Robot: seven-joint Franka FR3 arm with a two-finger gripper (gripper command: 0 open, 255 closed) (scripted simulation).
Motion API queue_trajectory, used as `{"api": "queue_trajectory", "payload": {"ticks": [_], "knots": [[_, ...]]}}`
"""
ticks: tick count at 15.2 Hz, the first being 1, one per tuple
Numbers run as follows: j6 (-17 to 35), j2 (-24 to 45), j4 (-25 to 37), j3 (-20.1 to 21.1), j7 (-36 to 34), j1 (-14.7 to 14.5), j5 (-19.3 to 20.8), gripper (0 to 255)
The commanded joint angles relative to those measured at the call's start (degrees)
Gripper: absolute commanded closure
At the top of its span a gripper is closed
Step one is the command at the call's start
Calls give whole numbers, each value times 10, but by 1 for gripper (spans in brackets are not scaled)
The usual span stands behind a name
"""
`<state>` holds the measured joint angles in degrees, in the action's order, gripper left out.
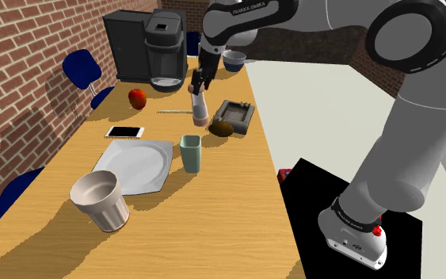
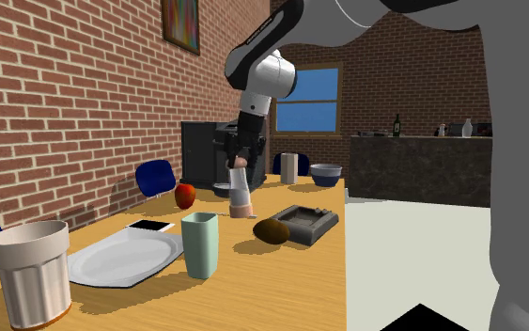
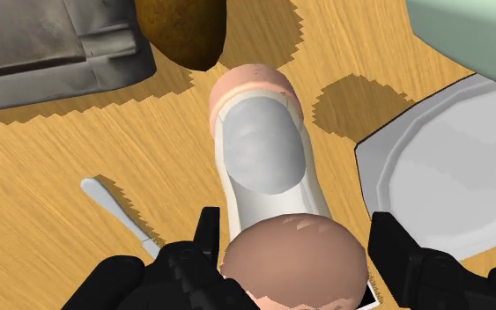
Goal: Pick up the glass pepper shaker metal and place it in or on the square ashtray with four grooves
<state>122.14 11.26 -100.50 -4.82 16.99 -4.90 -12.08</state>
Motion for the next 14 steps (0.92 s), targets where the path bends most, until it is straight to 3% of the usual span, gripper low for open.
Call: {"api": "queue_trajectory", "payload": {"ticks": [1,6,14], "knots": [[-14,-3,10,0,-3,0,2,255],[-49,-9,41,-1,-10,0,6,255],[-104,-29,58,-40,84,59,-12,255]]}}
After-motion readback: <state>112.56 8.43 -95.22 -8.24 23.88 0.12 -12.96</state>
